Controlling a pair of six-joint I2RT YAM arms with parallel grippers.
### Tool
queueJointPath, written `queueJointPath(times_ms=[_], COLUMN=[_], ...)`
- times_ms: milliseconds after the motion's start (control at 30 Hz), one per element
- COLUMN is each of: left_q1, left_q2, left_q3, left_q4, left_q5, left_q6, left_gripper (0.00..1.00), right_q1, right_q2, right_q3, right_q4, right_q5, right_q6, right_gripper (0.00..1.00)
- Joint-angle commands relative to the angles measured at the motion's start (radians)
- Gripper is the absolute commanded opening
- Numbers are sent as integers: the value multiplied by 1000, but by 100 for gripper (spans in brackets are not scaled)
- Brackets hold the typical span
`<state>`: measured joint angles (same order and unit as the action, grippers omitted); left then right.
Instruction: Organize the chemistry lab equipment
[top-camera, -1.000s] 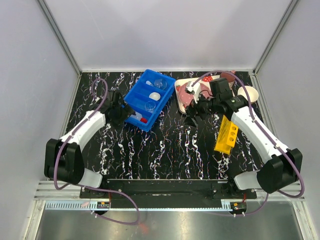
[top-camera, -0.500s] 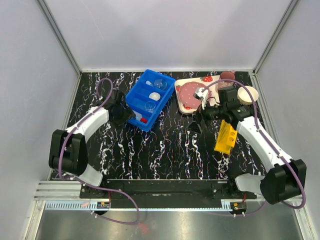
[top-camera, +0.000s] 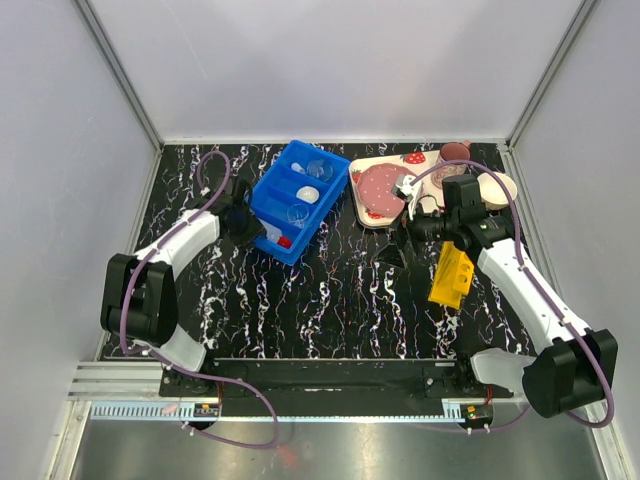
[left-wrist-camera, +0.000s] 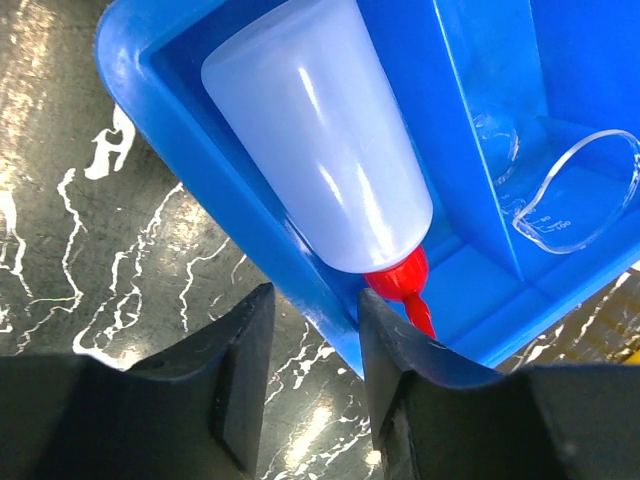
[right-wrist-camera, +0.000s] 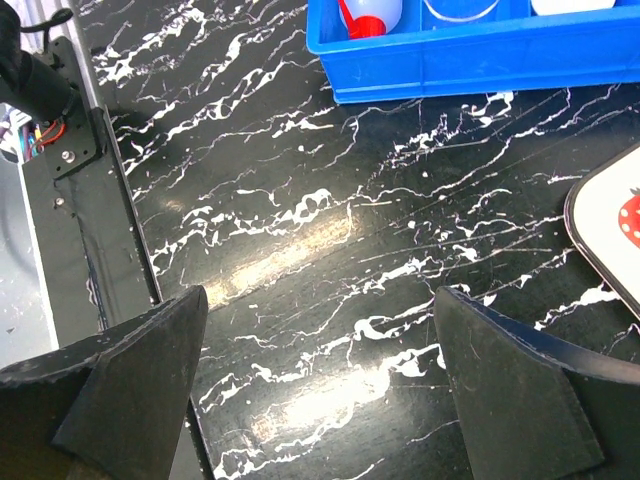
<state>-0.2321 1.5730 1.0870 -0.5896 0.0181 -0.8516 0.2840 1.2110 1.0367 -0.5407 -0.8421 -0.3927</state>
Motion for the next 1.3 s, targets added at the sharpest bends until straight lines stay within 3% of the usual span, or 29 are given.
queueJointPath(times_ms=[0, 700, 1000, 1100, 1200, 1233, 1267], left_q1=[5, 22, 27, 28, 30, 28, 28], left_q2=[-4, -390, -553, -600, -654, -668, -679], left_q3=[-9, -294, -248, -236, -245, -248, -246], left_q4=[-52, -125, -194, -179, -101, -78, -29], left_q5=[-79, -132, -110, -43, 108, 143, 173], left_q6=[55, 57, 91, 166, 275, 296, 333], left_gripper=[41, 42, 50, 59, 78, 97, 99], right_q1=[-9, 1, 197, 219, 219, 219, 219], right_q2=[-39, 84, 263, 312, 328, 328, 323], right_q3=[-3, 135, 356, 420, 442, 442, 438], right_q4=[42, -62, -223, -235, -242, -243, -245], right_q5=[-38, -54, 190, 190, 182, 192, 199], right_q6=[8, 25, -9, 23, 28, 23, 18], right_gripper=[100, 100, 100, 100, 100, 100, 100])
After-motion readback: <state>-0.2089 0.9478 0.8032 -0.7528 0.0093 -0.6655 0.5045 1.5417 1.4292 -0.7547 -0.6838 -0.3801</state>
